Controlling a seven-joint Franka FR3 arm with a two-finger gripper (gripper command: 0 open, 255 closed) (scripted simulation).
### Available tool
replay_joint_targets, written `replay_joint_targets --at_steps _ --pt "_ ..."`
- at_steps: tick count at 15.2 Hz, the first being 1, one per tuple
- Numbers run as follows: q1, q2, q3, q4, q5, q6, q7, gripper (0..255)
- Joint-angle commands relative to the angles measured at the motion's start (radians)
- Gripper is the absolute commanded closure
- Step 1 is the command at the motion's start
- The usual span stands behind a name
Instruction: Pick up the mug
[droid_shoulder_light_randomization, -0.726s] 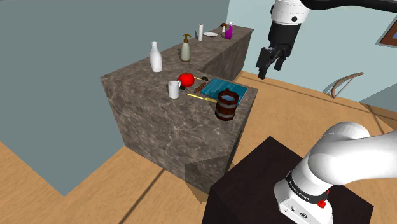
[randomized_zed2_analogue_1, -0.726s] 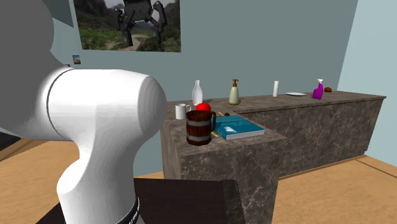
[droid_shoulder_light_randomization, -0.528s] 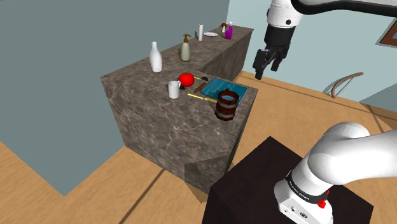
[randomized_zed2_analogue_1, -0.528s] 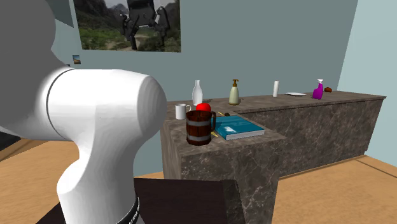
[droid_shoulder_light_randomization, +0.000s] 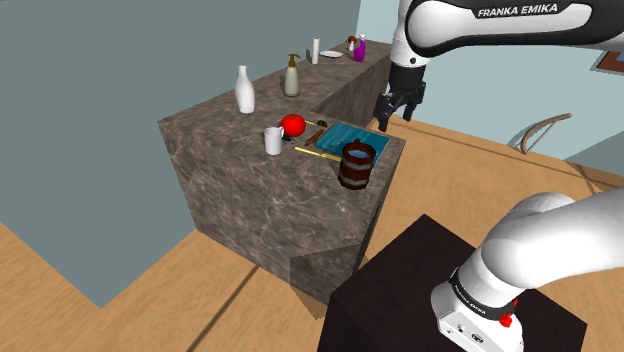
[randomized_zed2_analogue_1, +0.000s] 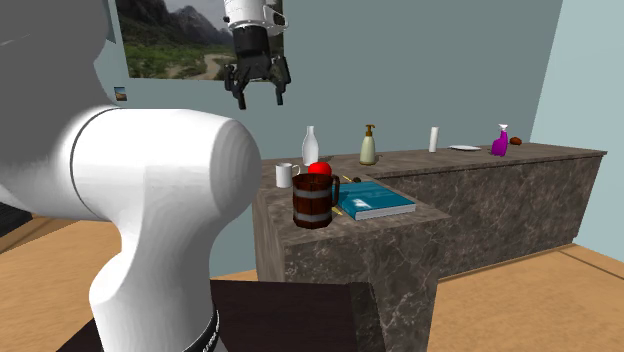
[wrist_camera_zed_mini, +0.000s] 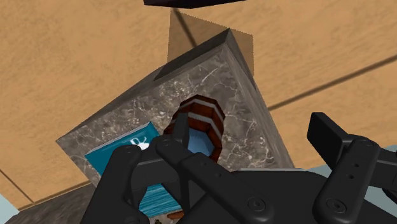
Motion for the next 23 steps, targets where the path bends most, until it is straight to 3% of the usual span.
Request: replay_joint_targets --at_steps 1,12,23 --pt "-0.014 0.068 -0.013 0.019 -0.012 0.049 -0.001 0" --pt "-0.072 0.445 -0.067 0.154 -0.051 0.285 0.017 0" --pt "-0.124 0.848 -0.115 0.436 -0.045 0.400 0.019 0"
